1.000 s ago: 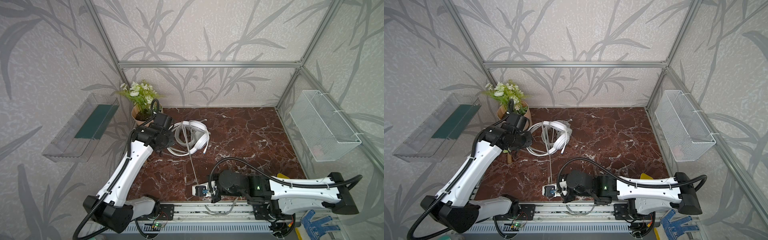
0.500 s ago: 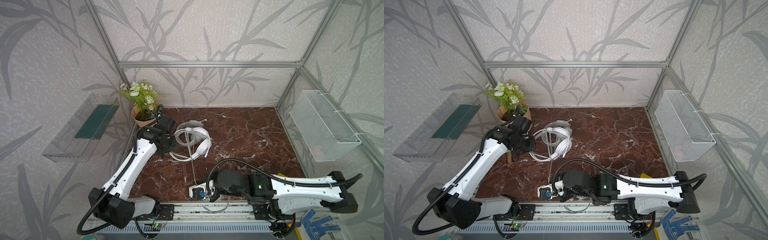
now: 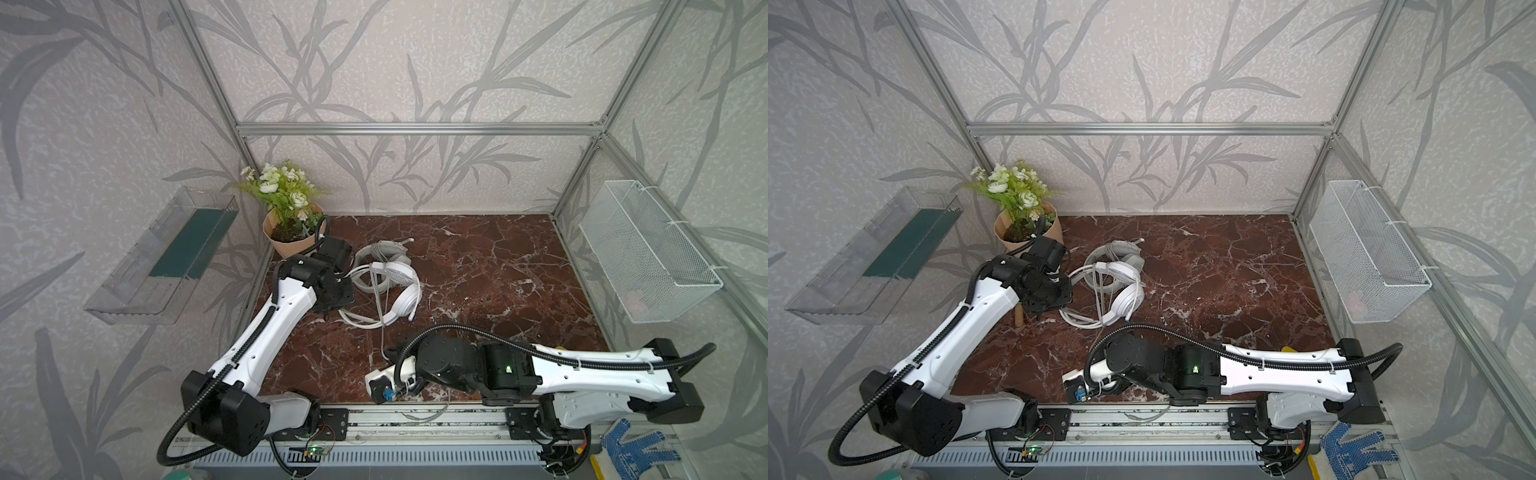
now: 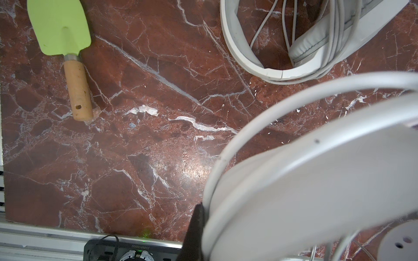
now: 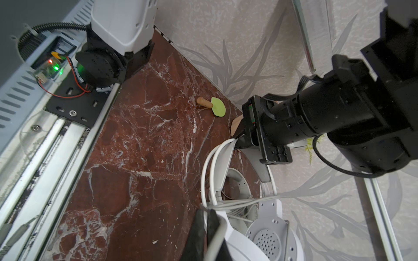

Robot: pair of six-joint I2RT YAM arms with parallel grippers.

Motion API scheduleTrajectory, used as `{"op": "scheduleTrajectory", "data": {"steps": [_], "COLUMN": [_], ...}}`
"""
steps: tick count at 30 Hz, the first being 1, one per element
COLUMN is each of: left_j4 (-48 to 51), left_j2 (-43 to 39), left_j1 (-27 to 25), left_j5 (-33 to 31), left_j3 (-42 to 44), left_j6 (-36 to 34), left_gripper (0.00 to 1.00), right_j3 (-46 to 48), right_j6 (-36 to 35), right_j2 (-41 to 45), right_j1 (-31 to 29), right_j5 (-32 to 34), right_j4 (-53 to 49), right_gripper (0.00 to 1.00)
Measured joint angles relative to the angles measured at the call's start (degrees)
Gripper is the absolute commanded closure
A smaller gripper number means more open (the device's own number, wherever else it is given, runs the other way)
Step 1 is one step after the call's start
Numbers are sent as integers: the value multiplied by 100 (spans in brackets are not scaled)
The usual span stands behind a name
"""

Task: Wrap the headphones
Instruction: 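Lift the cable with the right gripper up toward the headset held by the left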

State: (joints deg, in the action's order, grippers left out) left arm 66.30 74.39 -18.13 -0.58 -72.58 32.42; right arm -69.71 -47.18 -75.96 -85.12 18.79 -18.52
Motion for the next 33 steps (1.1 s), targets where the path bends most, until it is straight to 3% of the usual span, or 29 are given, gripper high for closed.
{"op": "scheduleTrajectory", "data": {"steps": [14,21,33], "left_j4": [-212,-227,-271], "left_j2": [7,7,7], "left_j1": [37,35,13], "left_j5": [-140,-107,-28], "left_j3": [83,83,133], "left_j6": [-39,-48,-142], "left_gripper": [100,100,100], "right_j3": [2,140,131], "right_j6": [-1300,-2063,-2494], "right_j2": [-304,-494,-570], "right_j1": [-50,31,442], "right_j5": [1338,1897,1993], "right_j4": [562,1591,2472], "right_gripper": [97,95,87]}}
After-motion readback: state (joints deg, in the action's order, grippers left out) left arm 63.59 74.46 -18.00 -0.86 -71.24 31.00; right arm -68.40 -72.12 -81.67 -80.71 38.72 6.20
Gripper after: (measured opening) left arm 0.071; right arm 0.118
